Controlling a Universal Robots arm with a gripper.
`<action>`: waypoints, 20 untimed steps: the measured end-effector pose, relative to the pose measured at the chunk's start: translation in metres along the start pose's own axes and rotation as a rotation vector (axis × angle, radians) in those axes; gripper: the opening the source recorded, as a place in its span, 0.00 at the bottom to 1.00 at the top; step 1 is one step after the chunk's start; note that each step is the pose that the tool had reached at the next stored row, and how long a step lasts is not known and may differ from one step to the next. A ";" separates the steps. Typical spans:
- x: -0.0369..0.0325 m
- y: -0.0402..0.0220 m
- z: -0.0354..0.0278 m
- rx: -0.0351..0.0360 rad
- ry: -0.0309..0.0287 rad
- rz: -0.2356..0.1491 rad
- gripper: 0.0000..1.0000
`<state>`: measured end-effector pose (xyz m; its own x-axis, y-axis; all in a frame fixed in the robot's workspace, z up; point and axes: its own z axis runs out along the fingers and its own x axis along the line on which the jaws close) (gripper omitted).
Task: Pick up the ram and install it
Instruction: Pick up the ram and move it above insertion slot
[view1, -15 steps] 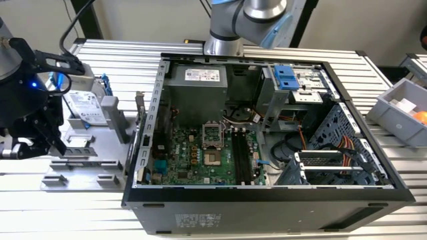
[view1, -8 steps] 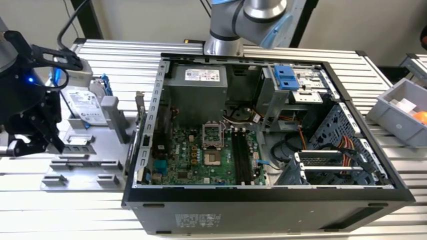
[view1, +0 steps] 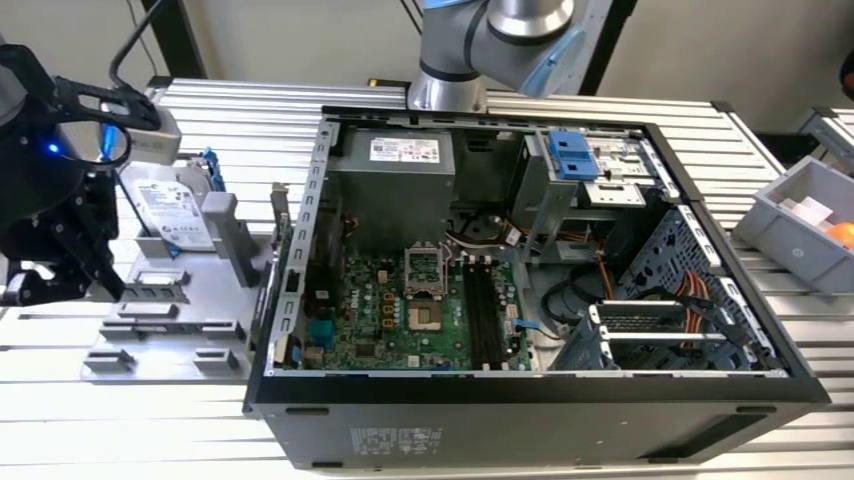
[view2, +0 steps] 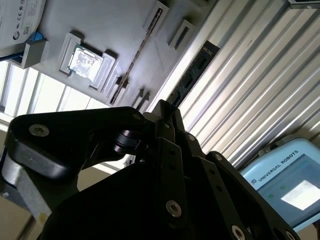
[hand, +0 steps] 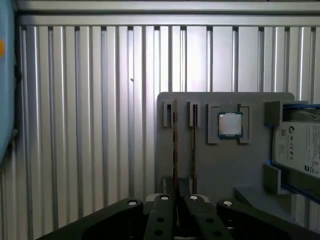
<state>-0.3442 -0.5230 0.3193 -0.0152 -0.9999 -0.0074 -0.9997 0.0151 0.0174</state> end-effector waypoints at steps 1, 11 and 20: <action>0.0000 0.0000 -0.0009 0.0000 -0.0001 0.000 0.00; -0.0001 0.0001 -0.0091 0.0000 -0.0001 0.010 0.00; -0.0001 0.0003 -0.0183 0.0000 -0.0002 0.011 0.00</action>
<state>-0.3442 -0.5230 0.3376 -0.0266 -0.9996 -0.0074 -0.9995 0.0265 0.0175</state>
